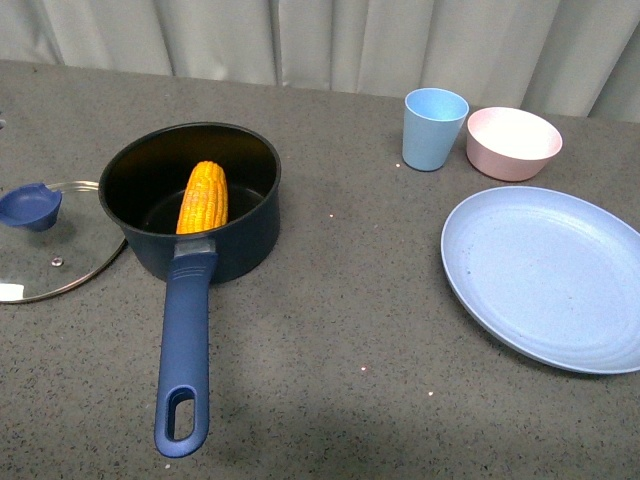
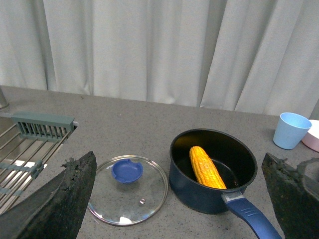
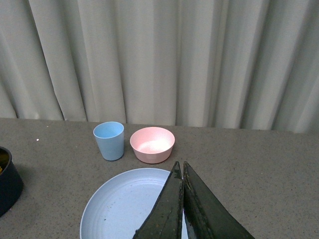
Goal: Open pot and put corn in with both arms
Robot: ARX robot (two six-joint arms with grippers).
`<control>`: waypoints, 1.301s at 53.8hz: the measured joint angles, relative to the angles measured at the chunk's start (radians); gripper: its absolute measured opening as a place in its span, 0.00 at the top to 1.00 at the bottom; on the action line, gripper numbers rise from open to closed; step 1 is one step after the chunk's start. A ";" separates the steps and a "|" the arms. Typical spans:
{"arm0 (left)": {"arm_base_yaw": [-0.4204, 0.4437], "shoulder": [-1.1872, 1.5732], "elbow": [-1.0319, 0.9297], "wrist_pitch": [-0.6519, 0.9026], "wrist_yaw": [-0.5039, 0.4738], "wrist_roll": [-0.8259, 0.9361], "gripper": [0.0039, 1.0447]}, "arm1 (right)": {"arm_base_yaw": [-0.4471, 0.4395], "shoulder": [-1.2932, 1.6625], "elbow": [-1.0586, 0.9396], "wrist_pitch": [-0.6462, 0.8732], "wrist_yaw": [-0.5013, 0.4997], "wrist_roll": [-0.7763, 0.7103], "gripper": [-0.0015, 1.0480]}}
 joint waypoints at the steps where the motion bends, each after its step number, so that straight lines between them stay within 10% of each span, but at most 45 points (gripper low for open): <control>1: 0.000 0.000 0.000 0.000 0.000 0.000 0.06 | 0.000 -0.002 0.000 -0.002 0.000 0.000 0.99; 22: 0.000 0.000 0.000 0.000 0.000 0.000 0.06 | 0.000 -0.190 0.001 -0.198 -0.002 -0.002 0.98; 47: 0.000 0.000 0.000 0.000 0.000 0.000 0.06 | 0.000 -0.191 0.001 -0.198 -0.002 -0.002 0.08; 70: 0.000 0.000 0.000 0.000 0.000 0.000 0.06 | 0.000 -0.191 0.001 -0.198 -0.002 -0.001 0.09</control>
